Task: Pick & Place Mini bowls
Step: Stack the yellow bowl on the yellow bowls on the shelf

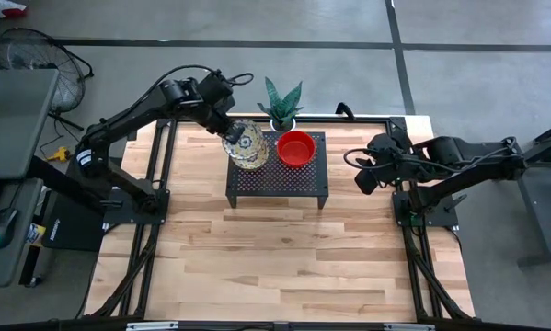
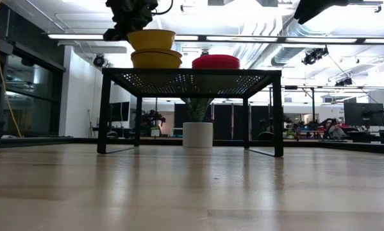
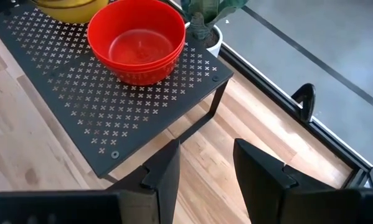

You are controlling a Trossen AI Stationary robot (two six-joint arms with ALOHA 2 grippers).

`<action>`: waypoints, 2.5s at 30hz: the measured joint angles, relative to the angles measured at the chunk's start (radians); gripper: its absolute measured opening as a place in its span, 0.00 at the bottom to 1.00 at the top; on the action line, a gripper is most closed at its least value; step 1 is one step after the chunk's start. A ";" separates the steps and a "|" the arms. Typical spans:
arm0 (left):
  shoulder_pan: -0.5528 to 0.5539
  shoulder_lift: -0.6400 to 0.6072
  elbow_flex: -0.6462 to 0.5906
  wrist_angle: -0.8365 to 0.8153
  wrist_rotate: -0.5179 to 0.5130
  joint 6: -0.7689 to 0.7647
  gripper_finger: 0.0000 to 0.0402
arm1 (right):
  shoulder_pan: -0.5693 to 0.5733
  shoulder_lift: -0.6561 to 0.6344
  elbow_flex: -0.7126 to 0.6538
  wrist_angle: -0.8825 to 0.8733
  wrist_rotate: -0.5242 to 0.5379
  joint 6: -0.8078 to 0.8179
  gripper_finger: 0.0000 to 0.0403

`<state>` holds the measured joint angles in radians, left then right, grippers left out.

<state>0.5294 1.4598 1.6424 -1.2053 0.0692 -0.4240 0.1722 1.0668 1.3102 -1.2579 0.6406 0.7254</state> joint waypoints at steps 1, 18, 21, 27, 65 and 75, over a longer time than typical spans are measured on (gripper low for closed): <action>-0.007 0.000 0.000 0.000 -0.013 -0.001 0.02 | 0.000 0.000 0.000 0.000 0.000 0.000 0.34; -0.061 0.078 0.000 -0.004 -0.064 0.001 0.02 | 0.000 0.000 0.000 0.000 -0.010 -0.003 0.34; -0.061 0.076 0.000 -0.002 -0.079 0.000 0.02 | 0.000 0.000 0.000 -0.001 -0.012 -0.003 0.34; -0.061 0.077 0.000 -0.002 -0.079 0.000 0.02 | 0.000 0.000 0.000 -0.001 -0.012 -0.009 0.34; -0.078 0.075 0.000 0.021 -0.054 0.000 0.18 | 0.000 0.000 0.000 -0.001 -0.045 -0.019 0.34; -0.078 0.073 0.000 0.021 -0.048 0.026 0.18 | 0.000 0.000 0.000 -0.002 -0.059 -0.019 0.34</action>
<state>0.4515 1.5333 1.6424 -1.1843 0.0208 -0.3977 0.1722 1.0672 1.3106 -1.2598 0.5814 0.7067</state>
